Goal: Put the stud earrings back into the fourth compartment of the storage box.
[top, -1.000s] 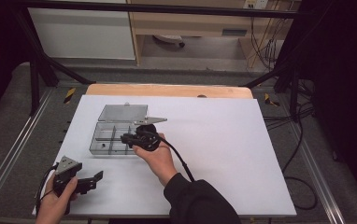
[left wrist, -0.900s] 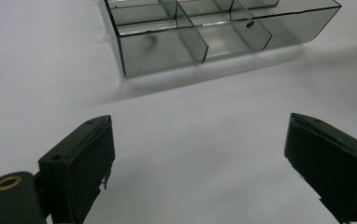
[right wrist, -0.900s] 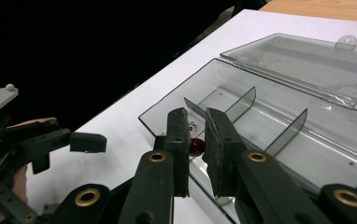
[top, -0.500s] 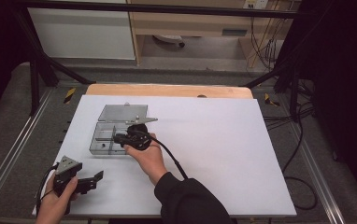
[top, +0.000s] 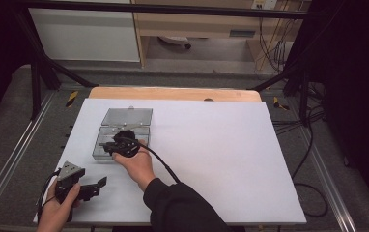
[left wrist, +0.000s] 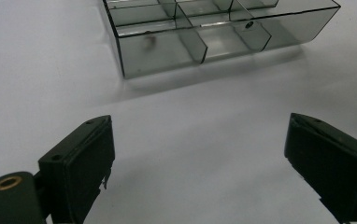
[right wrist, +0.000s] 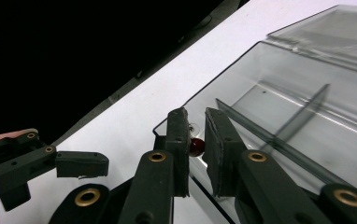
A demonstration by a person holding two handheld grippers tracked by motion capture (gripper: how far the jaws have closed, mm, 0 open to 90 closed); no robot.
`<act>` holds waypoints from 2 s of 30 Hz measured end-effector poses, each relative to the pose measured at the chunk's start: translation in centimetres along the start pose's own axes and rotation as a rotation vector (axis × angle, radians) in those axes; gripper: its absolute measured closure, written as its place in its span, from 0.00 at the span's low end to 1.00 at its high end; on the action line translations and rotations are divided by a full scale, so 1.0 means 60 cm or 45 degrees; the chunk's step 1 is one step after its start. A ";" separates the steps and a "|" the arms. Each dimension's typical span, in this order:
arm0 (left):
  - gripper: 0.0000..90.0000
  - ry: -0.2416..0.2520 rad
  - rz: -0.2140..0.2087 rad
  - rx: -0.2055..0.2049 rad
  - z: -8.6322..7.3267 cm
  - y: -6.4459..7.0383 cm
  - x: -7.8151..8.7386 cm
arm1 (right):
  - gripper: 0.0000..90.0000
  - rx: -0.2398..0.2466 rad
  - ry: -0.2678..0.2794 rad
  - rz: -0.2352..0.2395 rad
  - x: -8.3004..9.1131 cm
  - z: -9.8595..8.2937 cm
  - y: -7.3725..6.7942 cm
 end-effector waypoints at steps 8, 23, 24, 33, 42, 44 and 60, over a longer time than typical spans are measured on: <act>0.10 -0.001 -0.005 0.002 -0.001 -0.002 -0.001 | 0.78 0.038 -0.031 -0.030 -0.020 -0.001 0.001; 0.10 0.000 0.016 -0.019 0.000 -0.001 0.000 | 0.34 0.147 0.033 -0.121 0.078 0.008 0.009; 0.10 0.001 0.023 -0.026 0.000 -0.001 0.000 | 0.31 0.148 0.042 -0.137 0.088 0.006 0.013; 0.10 0.095 0.009 -0.004 0.019 0.013 0.012 | 0.12 0.165 0.103 -0.214 0.189 -0.012 0.052; 0.10 0.120 -0.008 0.007 0.021 0.028 0.015 | 0.05 0.169 0.175 -0.301 0.305 -0.056 0.109; 0.09 0.127 -0.009 0.007 0.021 0.030 0.018 | 0.05 0.157 0.194 -0.334 0.334 -0.067 0.125; 0.09 0.152 -0.027 0.022 0.023 0.030 0.019 | 0.07 0.098 0.311 -0.613 0.548 -0.171 0.239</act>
Point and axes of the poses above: each handheld gripper's, and its own axes: x roughly backward along the jaws, z roughly out of its top, y roughly to its right, the point moved 9 cm from there along -x, roughly forward along the jaws, and after that the axes turned 1 degree about -y, right-handed, at the moved point
